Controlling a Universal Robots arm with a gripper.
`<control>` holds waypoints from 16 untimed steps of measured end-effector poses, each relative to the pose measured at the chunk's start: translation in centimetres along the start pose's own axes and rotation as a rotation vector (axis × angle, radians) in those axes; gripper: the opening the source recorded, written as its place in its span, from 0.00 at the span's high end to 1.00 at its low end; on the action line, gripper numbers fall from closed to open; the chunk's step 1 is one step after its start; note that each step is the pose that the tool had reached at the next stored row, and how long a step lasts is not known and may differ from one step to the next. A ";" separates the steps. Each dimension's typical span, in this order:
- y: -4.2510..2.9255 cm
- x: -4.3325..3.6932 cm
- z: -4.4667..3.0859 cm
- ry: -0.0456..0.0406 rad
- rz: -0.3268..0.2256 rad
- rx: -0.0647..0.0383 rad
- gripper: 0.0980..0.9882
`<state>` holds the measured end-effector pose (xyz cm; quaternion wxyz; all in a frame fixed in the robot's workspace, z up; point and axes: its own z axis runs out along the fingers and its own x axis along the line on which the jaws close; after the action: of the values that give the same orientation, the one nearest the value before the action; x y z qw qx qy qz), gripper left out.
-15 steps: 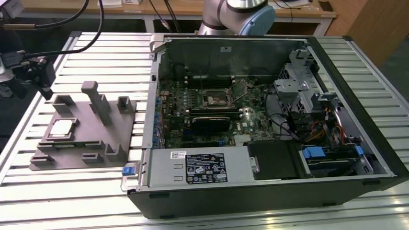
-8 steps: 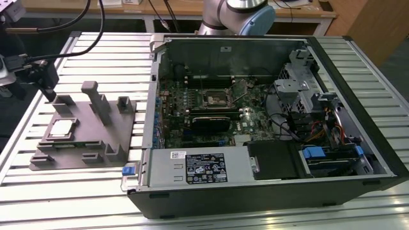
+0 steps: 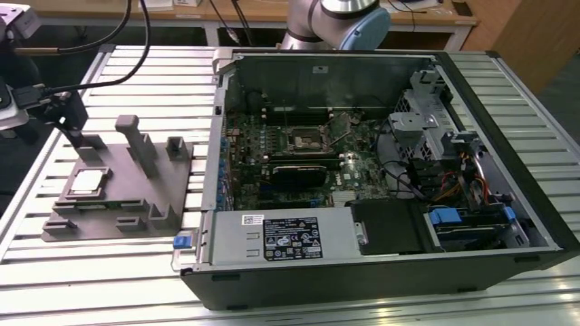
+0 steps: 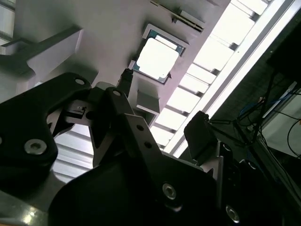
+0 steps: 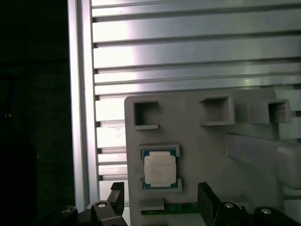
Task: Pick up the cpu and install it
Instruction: 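Pick up the cpu and move it towards the insertion slot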
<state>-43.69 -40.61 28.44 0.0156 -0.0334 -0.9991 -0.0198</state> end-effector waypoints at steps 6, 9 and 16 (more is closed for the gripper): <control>-0.18 0.01 0.72 -0.0009 -0.041 0.001 0.30; -0.32 -0.01 1.25 -0.0006 -0.050 0.001 0.30; -0.60 -0.06 2.51 0.0007 -0.083 0.002 0.30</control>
<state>-43.74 -41.12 25.91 0.0151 0.0082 -0.9997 -0.0193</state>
